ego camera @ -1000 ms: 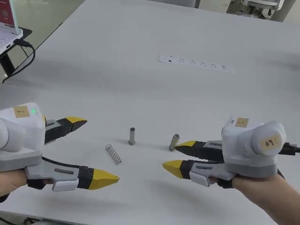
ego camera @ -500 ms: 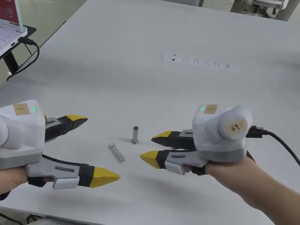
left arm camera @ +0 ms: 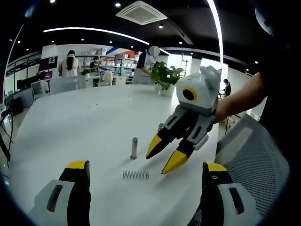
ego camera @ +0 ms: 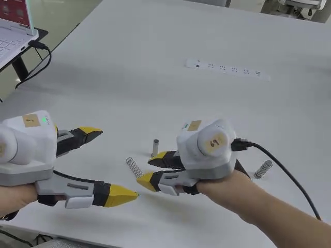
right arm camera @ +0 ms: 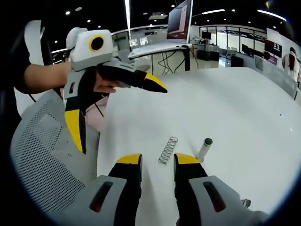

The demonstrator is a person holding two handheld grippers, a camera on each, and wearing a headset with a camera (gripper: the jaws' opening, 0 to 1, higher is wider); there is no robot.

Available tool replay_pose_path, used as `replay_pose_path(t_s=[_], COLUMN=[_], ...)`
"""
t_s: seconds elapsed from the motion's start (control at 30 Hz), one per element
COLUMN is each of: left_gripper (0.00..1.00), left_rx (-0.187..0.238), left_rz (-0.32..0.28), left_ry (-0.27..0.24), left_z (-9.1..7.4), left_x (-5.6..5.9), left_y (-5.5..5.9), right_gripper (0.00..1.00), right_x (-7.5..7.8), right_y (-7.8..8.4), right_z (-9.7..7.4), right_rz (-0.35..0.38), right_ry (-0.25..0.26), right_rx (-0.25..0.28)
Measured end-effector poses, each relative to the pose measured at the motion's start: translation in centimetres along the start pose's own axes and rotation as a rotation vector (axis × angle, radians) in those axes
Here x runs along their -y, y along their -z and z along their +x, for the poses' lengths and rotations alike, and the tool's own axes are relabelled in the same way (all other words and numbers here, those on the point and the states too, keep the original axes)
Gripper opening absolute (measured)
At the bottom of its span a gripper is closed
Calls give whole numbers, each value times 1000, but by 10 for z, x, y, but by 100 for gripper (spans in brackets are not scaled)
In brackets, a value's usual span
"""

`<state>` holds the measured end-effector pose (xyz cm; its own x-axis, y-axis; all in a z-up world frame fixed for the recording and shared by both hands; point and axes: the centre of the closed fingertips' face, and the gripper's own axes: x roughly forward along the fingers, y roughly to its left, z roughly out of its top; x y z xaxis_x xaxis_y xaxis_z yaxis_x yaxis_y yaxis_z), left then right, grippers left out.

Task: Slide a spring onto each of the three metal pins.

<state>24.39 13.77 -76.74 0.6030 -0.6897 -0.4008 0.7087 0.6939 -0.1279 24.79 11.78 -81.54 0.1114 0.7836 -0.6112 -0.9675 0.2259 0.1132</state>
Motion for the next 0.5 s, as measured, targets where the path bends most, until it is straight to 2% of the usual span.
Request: replay_pose_path(t_s=[0.33,0.5], left_gripper=[96,96], left_rx=[-6,-8], left_rz=[-13,-16], left_ry=[-5,-6], left_z=[-3,-4], left_x=[-1,-2], left_y=[6,8], right_gripper=[25,24], right_x=[6,10], right_y=[0,9], right_z=[20,27], right_rz=[9,16], right_ry=[8,13], right_rx=[-48,-78])
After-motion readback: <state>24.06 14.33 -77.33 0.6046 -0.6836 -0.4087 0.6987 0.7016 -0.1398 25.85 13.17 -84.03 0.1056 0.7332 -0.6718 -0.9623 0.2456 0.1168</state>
